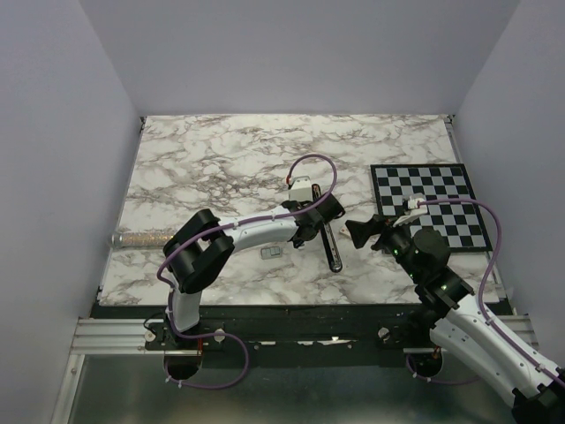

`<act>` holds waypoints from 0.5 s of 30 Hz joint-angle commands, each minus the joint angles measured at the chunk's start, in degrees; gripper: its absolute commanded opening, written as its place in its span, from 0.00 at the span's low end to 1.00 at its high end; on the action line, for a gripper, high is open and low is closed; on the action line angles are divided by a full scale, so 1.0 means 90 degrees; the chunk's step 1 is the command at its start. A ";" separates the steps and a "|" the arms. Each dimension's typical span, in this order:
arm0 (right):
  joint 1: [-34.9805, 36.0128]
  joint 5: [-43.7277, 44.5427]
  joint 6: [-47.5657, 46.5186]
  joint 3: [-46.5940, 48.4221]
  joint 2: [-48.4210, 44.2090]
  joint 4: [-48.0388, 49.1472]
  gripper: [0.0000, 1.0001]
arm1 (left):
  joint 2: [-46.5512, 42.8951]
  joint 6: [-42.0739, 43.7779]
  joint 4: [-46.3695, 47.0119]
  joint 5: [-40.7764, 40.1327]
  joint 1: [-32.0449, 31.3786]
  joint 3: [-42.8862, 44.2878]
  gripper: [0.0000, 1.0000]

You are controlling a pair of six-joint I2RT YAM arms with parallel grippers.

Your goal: Load the staples into the stapler

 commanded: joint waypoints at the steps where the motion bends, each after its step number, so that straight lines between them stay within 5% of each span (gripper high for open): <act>1: 0.0048 0.0169 -0.0091 -0.0082 -0.0052 -0.0009 1.00 | -0.0045 -0.0063 -0.0116 -0.0122 -0.0036 0.0220 0.12; 15: 0.0048 0.0159 -0.0091 -0.0082 -0.0061 -0.0019 1.00 | 0.0053 -0.0405 -0.0272 -0.0132 -0.0046 0.0063 0.13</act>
